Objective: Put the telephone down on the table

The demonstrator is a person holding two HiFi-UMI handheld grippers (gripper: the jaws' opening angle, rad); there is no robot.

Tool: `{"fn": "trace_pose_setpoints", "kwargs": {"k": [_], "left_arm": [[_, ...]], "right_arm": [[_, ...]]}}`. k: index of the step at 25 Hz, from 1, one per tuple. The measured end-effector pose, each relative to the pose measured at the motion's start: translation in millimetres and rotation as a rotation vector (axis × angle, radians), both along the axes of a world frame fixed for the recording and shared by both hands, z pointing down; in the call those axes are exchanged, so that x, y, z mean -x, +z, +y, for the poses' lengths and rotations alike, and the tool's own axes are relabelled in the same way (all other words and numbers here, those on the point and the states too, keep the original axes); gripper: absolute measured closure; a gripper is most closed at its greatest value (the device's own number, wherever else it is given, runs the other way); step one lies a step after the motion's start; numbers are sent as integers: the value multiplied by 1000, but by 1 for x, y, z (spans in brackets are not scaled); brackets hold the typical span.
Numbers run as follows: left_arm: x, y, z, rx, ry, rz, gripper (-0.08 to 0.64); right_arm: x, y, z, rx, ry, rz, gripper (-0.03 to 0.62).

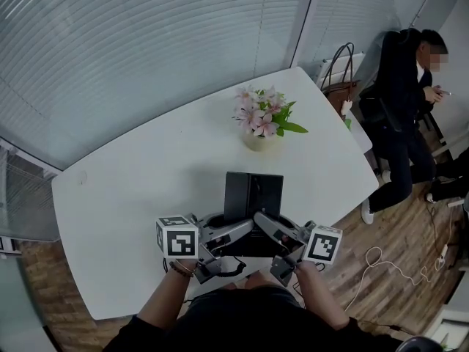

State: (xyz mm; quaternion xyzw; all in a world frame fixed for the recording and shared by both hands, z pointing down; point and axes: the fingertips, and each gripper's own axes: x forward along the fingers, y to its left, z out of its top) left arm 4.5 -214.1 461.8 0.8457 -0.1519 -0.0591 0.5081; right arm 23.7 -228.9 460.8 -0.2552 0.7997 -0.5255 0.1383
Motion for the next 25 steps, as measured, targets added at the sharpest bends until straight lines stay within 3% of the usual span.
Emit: {"fn": "trace_pose_setpoints", "kwargs": {"k": [10, 16, 25], "left_arm": [[-11, 21, -7, 18, -1, -17, 360], [-12, 33, -14, 27, -2, -10, 360], [-14, 51, -22, 52, -1, -11, 360]], "right_arm": [[-5, 16, -6, 25, -23, -62, 423], [-12, 35, -14, 29, -15, -2, 423], [-12, 51, -22, 43, -21, -4, 423]]}}
